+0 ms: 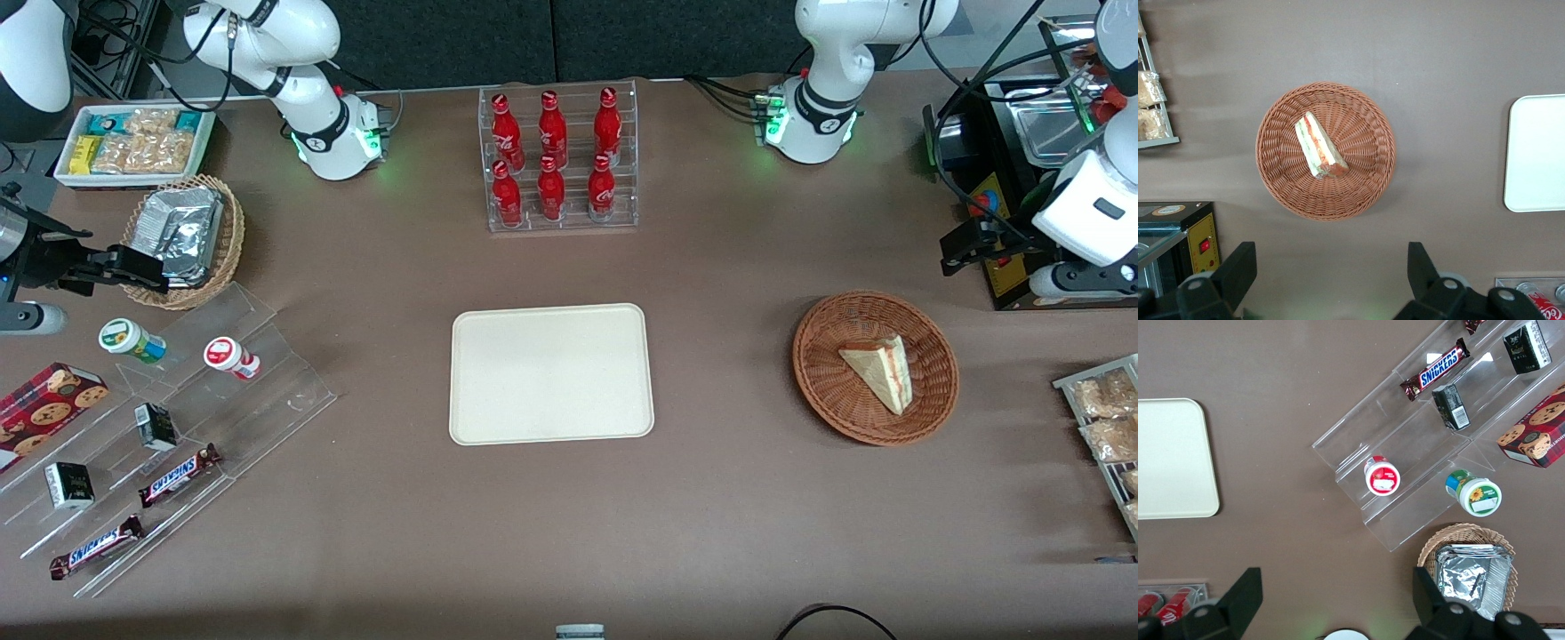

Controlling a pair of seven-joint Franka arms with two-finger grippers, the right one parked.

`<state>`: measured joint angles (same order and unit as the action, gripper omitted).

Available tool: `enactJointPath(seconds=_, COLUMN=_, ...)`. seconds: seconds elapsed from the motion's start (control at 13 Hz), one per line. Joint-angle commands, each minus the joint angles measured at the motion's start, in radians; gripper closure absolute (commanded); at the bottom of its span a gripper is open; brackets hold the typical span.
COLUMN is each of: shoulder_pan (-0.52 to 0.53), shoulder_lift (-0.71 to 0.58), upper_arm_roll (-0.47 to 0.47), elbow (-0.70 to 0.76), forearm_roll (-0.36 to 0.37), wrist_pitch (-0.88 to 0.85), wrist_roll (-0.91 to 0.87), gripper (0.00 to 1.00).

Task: Place sandwich from basket to tray
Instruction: 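Move the left gripper over the sandwich in the wicker basket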

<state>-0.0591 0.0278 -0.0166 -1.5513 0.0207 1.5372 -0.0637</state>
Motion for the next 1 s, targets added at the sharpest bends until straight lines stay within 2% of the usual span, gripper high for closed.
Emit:
enactJointPath(seconds=0.0, shoulder_pan=-0.005, shoulder_lift=0.006, upper_arm_roll=0.001, elbow=0.022, forearm_roll=-0.002, wrist_pitch=-0.002, wrist_roll=0.010, gripper=0.00)
enactJointPath(seconds=0.15, shoulder_pan=-0.002, shoulder_lift=0.017, upper_arm_roll=0.003, elbow=0.025, forearm_roll=0.002, wrist_pitch=0.000, wrist_roll=0.004, gripper=0.00)
enactJointPath(seconds=0.31, shoulder_pan=0.001, shoulder_lift=0.084, upper_arm_roll=0.006, elbow=0.025, forearm_roll=0.007, wrist_pitch=0.001, wrist_roll=-0.014, gripper=0.00)
enactJointPath(seconds=0.54, shoulder_pan=0.010, shoulder_lift=0.147, upper_arm_roll=0.007, elbow=-0.006, forearm_roll=-0.014, wrist_pitch=-0.055, wrist_roll=-0.157, gripper=0.00)
enactJointPath(seconds=0.69, shoulder_pan=0.012, shoulder_lift=0.182, upper_arm_roll=0.018, elbow=-0.060, forearm_roll=-0.039, wrist_pitch=0.030, wrist_roll=-0.327, gripper=0.00)
enactJointPath(seconds=0.92, shoulder_pan=0.010, shoulder_lift=0.158, upper_arm_roll=0.020, elbow=-0.272, forearm_roll=-0.025, wrist_pitch=0.301, wrist_roll=-0.488, gripper=0.00)
